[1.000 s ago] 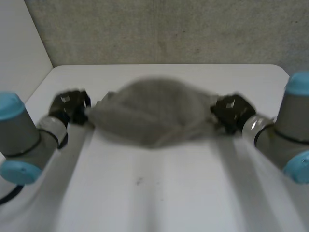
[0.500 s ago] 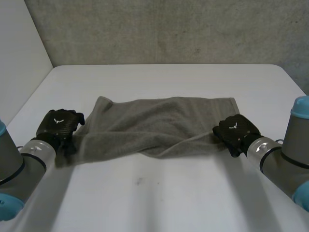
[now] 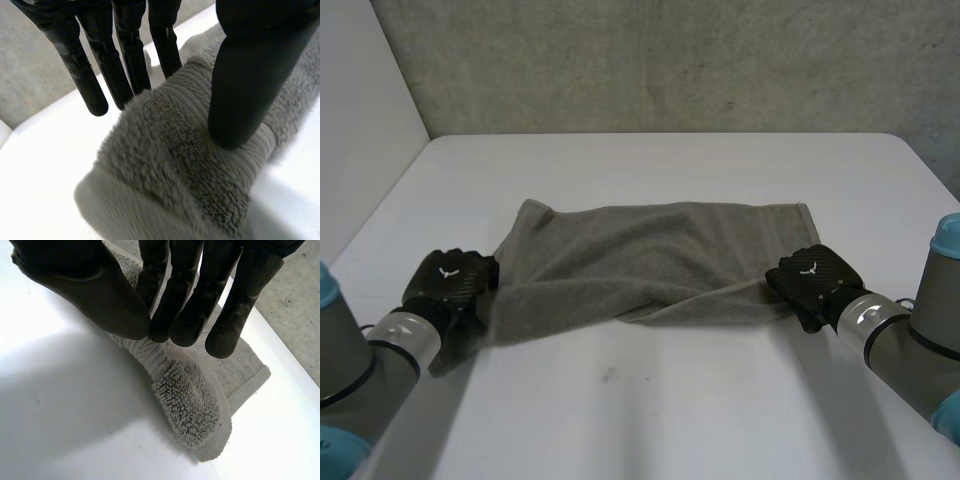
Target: Fold the towel.
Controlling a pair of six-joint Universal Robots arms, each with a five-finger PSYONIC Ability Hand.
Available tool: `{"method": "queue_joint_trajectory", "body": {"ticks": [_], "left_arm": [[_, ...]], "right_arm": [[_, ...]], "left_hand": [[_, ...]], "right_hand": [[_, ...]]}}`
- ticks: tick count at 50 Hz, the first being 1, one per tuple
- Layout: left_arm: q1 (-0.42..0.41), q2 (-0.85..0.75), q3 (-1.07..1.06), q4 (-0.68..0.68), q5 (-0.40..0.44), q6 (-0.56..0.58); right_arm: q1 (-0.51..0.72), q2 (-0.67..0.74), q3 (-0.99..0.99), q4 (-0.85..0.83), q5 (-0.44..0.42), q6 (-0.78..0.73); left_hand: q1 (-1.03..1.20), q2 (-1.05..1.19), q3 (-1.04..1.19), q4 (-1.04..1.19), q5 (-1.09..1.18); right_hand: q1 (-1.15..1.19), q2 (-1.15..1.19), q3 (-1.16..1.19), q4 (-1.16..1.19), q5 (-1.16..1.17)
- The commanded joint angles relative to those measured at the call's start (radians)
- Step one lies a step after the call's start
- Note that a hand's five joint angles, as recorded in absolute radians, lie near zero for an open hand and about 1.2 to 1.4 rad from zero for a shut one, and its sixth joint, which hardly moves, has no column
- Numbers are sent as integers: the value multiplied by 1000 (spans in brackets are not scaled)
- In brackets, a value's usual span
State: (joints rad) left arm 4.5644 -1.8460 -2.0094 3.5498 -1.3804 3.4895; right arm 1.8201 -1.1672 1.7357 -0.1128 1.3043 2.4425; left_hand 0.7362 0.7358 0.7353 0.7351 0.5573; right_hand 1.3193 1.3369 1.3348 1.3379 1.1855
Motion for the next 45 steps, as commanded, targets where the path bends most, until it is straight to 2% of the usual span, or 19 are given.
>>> {"method": "queue_joint_trajectory", "body": {"ticks": [1,7,10,16,24,30,32,45], "left_arm": [[7,198,-95,-5,9,-4],[16,333,-176,-49,76,-6],[16,346,-193,-123,116,-4],[27,333,-189,-235,138,0],[61,194,-137,-259,135,3],[62,37,-29,-249,130,5],[62,-27,39,-246,127,5],[53,-147,236,-180,55,3]], "right_arm": [[-5,11,-2,-7,0,-7],[-5,14,-1,-8,1,-10],[-5,15,-1,-8,1,-11],[-5,26,-2,-8,1,-13],[-5,38,-5,-8,3,-14],[-5,40,-5,-7,4,-16],[-5,40,-5,-8,4,-16],[-5,44,-1,-8,7,-48]], "left_hand": [[114,115,115,116,119],[123,124,124,124,128],[129,129,130,130,133],[179,179,180,180,183],[150,150,151,151,154],[-3,-3,-2,-2,1],[-123,-123,-122,-122,-119],[-112,-111,-111,-111,-107]], "right_hand": [[77,59,61,58,36],[77,59,61,58,36],[77,59,61,58,36],[77,59,61,58,36],[77,59,61,58,36],[77,59,61,58,36],[77,59,61,58,36],[77,59,61,58,36]]}}
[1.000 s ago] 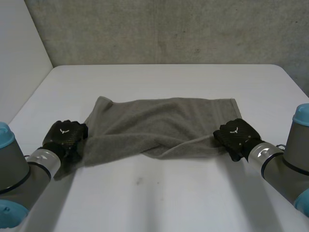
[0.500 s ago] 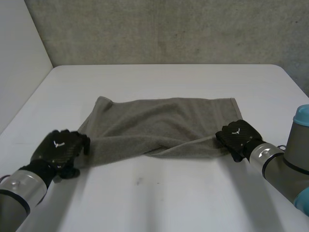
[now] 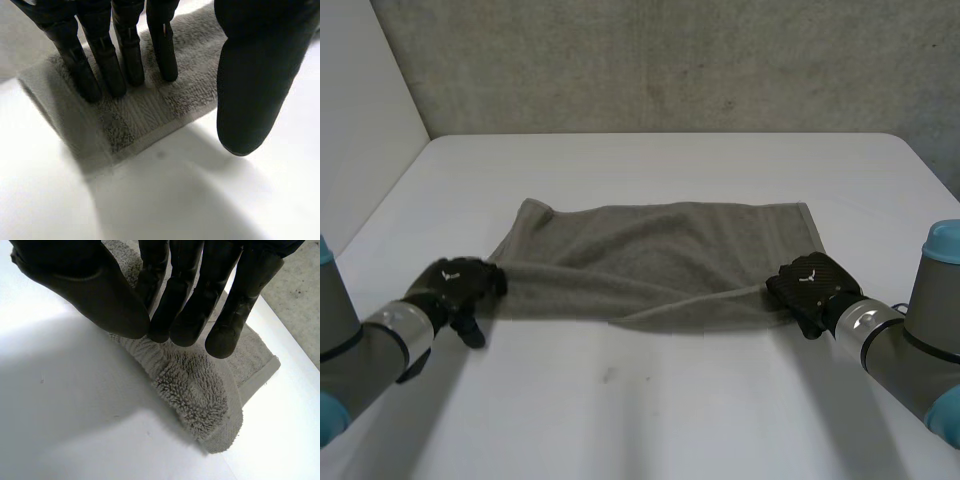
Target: Fold the towel.
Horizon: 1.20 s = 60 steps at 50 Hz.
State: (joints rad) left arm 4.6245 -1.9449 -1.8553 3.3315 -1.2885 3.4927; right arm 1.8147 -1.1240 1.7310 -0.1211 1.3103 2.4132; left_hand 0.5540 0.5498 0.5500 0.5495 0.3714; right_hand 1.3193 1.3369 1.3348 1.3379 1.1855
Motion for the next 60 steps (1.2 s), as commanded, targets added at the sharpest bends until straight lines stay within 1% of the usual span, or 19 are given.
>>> {"method": "queue_joint_trajectory", "body": {"ticks": [1,12,20,23,25,26,27,29,35,45,46,47,49,50,52,58,60], "left_arm": [[-7,-48,82,39,-37,0],[-10,-123,156,46,-35,6],[-10,-177,203,71,-31,37],[-12,-183,208,75,-29,43],[-13,-183,209,88,-28,43],[-13,-183,209,88,-28,43],[-15,-181,209,97,-28,43],[-16,-180,208,103,-28,43],[-27,-161,194,108,-28,42],[-33,-158,189,123,-25,40],[-33,-158,189,128,-25,39],[-33,-158,189,128,-25,38],[-33,-157,188,134,-25,37],[-33,-157,188,134,-25,37],[-38,-154,188,134,-25,35],[-44,-124,169,132,-26,40],[-46,-66,139,123,-31,38]], "right_arm": [[0,1,4,1,1,-22],[0,20,-4,0,0,-23],[0,30,-5,1,3,-43],[0,30,-5,1,4,-46],[0,29,-5,1,4,-46],[0,30,-5,1,4,-46],[0,30,-5,0,4,-46],[0,30,-7,0,4,-46],[0,36,-8,0,4,-46],[0,36,-8,0,6,-48],[0,36,-8,0,6,-48],[0,36,-8,0,6,-48],[2,36,-8,0,6,-48],[0,36,-8,0,6,-48],[0,36,-8,0,6,-48],[0,23,-13,8,9,-48],[-3,10,-18,18,12,-46]], "left_hand": [[71,75,75,75,79],[79,84,83,84,87],[109,113,113,113,117],[173,178,177,178,181],[308,312,312,312,316],[308,313,312,313,316],[387,391,391,391,395],[431,435,435,436,439],[484,489,488,489,492],[496,500,500,501,504],[543,547,547,547,551],[543,547,547,548,551],[701,705,705,705,709],[702,706,706,706,710],[842,846,846,846,850],[842,846,846,847,850],[842,846,846,847,850]], "right_hand": [[77,59,61,58,36],[77,59,61,58,36],[77,59,61,58,36],[77,59,61,58,36],[77,59,61,58,36],[77,59,61,58,36],[77,59,61,58,36],[77,59,61,58,36],[77,59,61,58,36],[77,59,61,58,36],[77,59,61,58,36],[77,59,61,58,36],[77,59,61,58,36],[77,59,61,58,36],[77,59,61,58,36],[77,59,61,58,36],[77,59,61,58,36]]}}
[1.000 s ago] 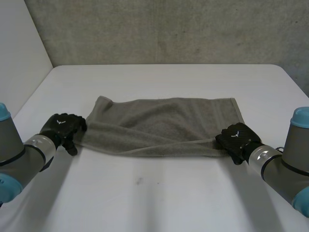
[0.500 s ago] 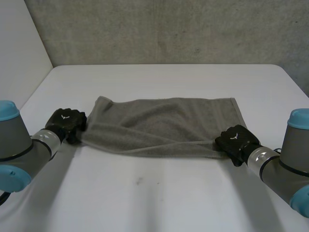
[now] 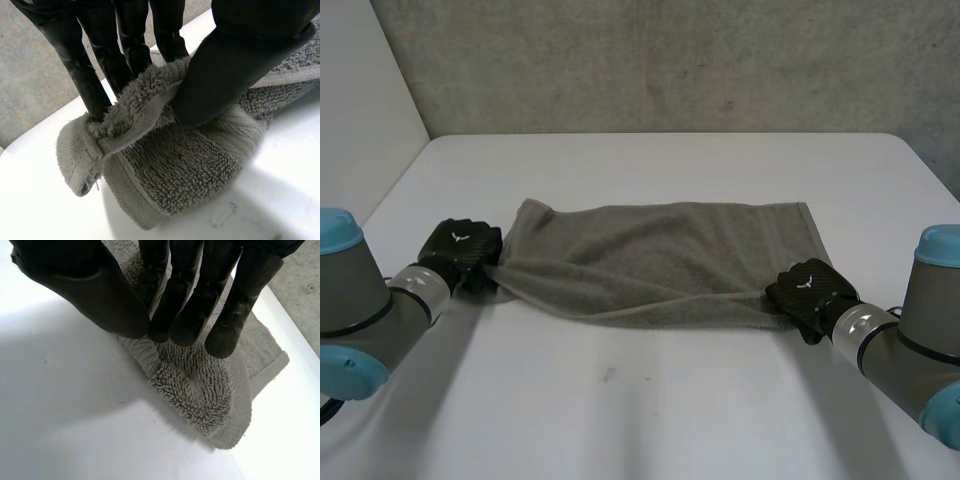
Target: Fold the towel.
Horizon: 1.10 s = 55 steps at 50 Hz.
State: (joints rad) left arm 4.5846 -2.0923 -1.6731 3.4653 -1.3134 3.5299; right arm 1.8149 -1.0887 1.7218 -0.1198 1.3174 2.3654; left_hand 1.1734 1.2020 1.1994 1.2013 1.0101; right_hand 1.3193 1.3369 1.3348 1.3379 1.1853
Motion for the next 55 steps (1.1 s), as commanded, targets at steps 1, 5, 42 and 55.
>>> {"method": "queue_joint_trajectory", "body": {"ticks": [1,5,42,55], "left_arm": [[-6,81,-43,-11,-6,1],[-4,216,-123,-20,-4,-5],[-18,269,-108,-221,54,-2],[-61,137,49,-229,36,-25]], "right_arm": [[-12,-51,-17,28,8,5],[-46,-157,-28,92,6,6],[-168,-59,-361,686,-52,-178],[-161,-78,-274,540,-86,-25]], "left_hand": [[223,194,197,195,212],[223,194,197,195,212],[223,194,197,195,212],[223,194,197,195,212]], "right_hand": [[77,59,61,58,36],[77,59,61,58,36],[77,59,61,58,36],[-745,-763,-761,-764,-786]]}}
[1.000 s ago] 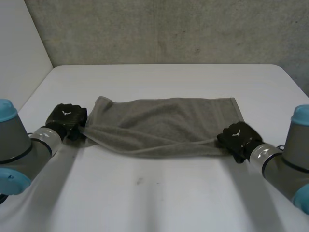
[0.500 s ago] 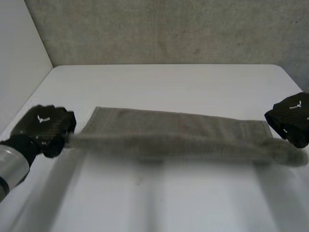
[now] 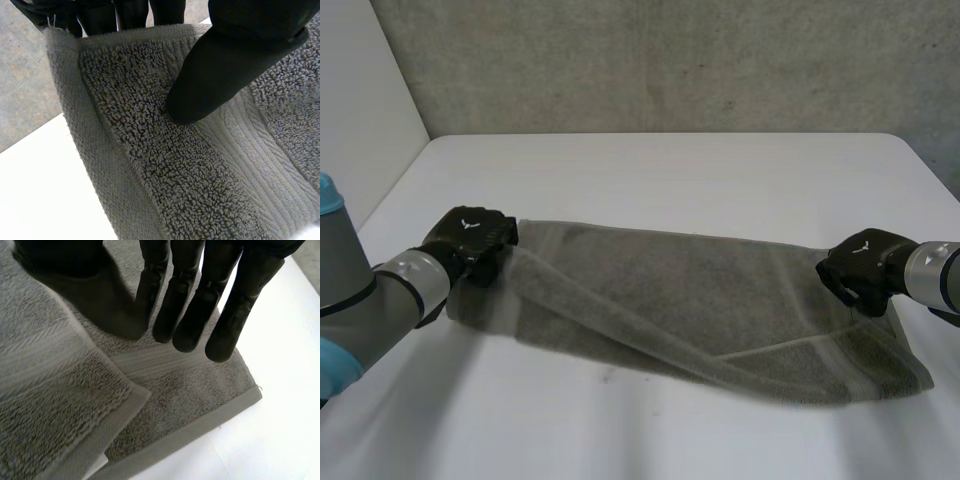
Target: Fold the towel.
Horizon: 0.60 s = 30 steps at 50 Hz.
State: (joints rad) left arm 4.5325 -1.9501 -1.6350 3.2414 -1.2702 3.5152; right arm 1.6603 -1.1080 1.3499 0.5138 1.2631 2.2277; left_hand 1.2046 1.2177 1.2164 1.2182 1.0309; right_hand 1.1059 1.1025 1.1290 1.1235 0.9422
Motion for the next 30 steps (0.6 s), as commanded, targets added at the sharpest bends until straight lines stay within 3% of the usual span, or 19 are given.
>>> {"method": "queue_joint_trajectory", "body": {"ticks": [1,8,17,30], "left_arm": [[-13,2,3,-6,-6,-12],[-18,54,-75,-5,0,-10],[-18,149,-238,9,6,-9],[-15,192,-310,64,6,-9]], "right_arm": [[-13,-75,121,-110,-48,122],[-63,-73,144,-124,-103,173],[-93,-24,181,-149,-106,193],[-136,-16,311,-363,-111,188]], "left_hand": [[192,179,180,178,191],[192,179,180,178,191],[192,179,180,178,191],[192,179,180,178,191]], "right_hand": [[-606,-603,-629,-624,-617],[-557,-554,-580,-575,-568],[-448,-445,-472,-466,-459],[-469,-466,-492,-487,-480]]}}
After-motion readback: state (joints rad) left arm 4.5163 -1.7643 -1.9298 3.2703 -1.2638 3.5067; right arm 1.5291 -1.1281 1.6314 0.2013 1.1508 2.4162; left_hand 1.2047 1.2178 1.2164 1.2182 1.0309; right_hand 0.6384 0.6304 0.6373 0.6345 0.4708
